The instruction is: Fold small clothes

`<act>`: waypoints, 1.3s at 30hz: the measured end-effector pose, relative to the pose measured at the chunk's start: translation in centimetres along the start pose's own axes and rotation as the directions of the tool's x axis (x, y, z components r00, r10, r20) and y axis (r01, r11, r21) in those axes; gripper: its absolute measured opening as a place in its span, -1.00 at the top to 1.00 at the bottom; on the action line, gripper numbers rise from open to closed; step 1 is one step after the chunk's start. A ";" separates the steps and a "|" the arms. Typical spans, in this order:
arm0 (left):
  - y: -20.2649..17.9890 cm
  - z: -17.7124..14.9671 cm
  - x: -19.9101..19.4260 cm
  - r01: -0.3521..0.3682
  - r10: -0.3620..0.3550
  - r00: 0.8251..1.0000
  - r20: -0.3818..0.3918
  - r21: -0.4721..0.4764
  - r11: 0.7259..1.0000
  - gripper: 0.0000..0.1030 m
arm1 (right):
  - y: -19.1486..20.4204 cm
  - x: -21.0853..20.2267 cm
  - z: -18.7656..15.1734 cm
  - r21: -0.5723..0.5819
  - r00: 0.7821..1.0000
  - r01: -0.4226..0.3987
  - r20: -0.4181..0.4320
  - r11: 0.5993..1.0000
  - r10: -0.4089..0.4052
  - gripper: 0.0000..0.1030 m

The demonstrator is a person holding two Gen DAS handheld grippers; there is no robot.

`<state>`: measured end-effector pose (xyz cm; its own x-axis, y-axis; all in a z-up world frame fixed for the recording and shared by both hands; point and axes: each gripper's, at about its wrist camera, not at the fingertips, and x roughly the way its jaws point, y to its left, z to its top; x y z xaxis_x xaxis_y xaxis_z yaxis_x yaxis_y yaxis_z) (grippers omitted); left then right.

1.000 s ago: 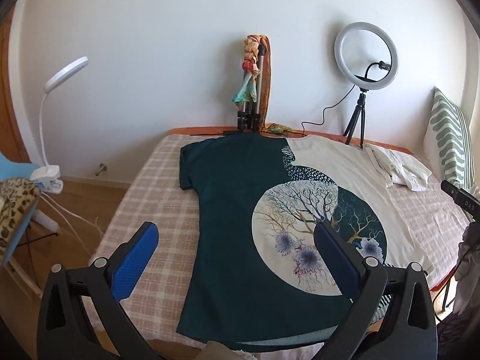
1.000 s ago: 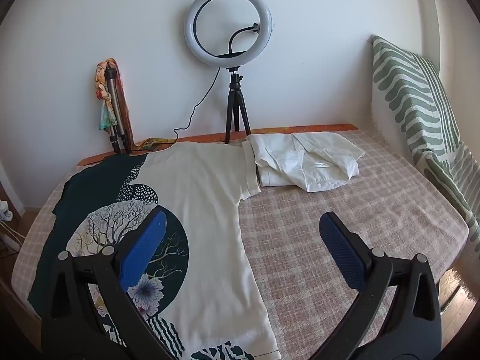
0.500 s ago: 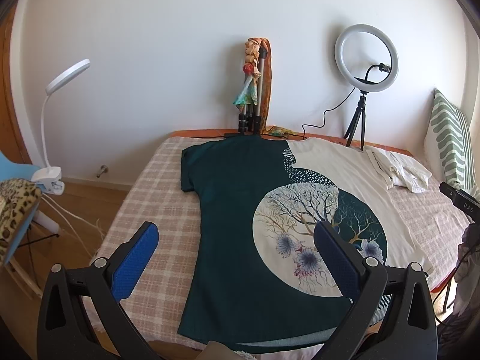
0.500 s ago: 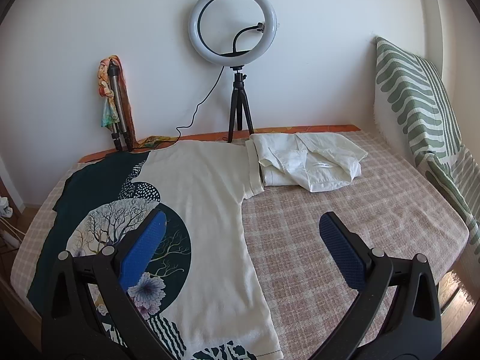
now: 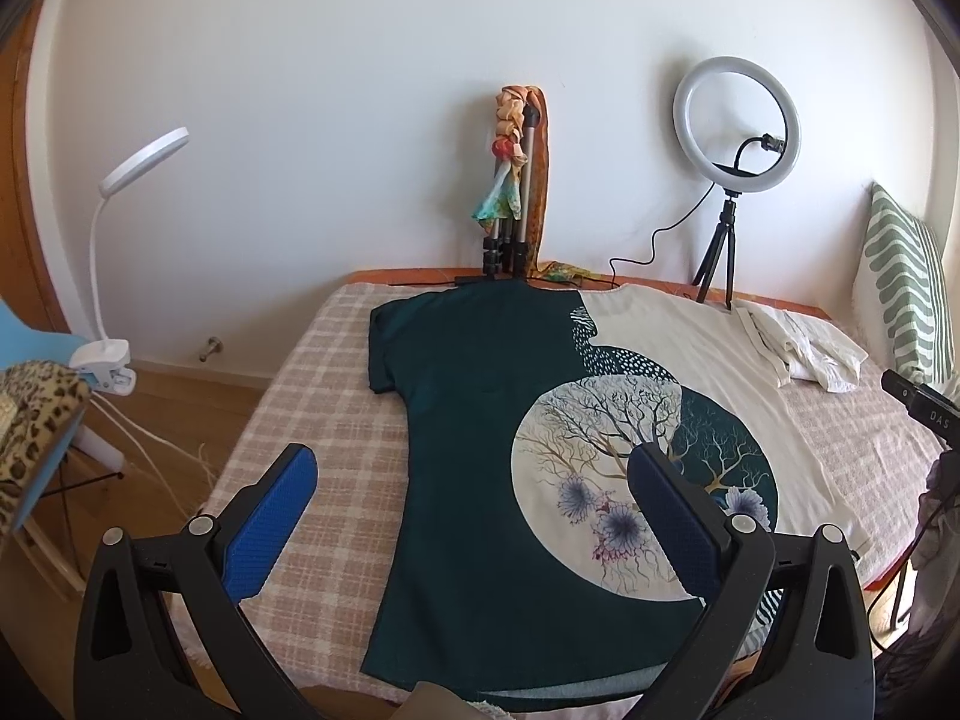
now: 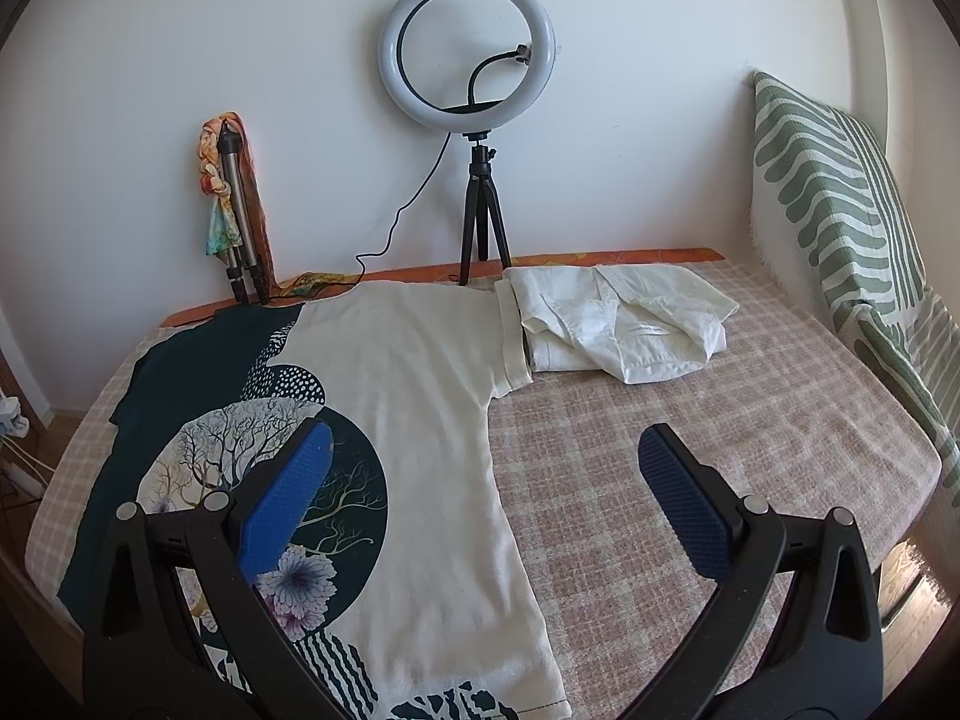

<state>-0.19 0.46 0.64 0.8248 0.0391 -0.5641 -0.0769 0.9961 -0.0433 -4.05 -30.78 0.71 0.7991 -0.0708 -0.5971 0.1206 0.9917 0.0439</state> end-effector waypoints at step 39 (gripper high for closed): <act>0.5 -0.3 0.2 0.001 -0.001 1.000 -0.011 -0.006 1.000 -0.99 | 0.4 0.2 0.1 0.000 1.000 0.001 -0.003 1.000 -0.001 -1.00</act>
<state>-0.23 0.95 0.26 0.8184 0.0375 -0.5734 -0.0800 0.9956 -0.0490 -3.79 -30.37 0.72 0.7972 -0.0709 -0.5996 0.1211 0.9917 0.0437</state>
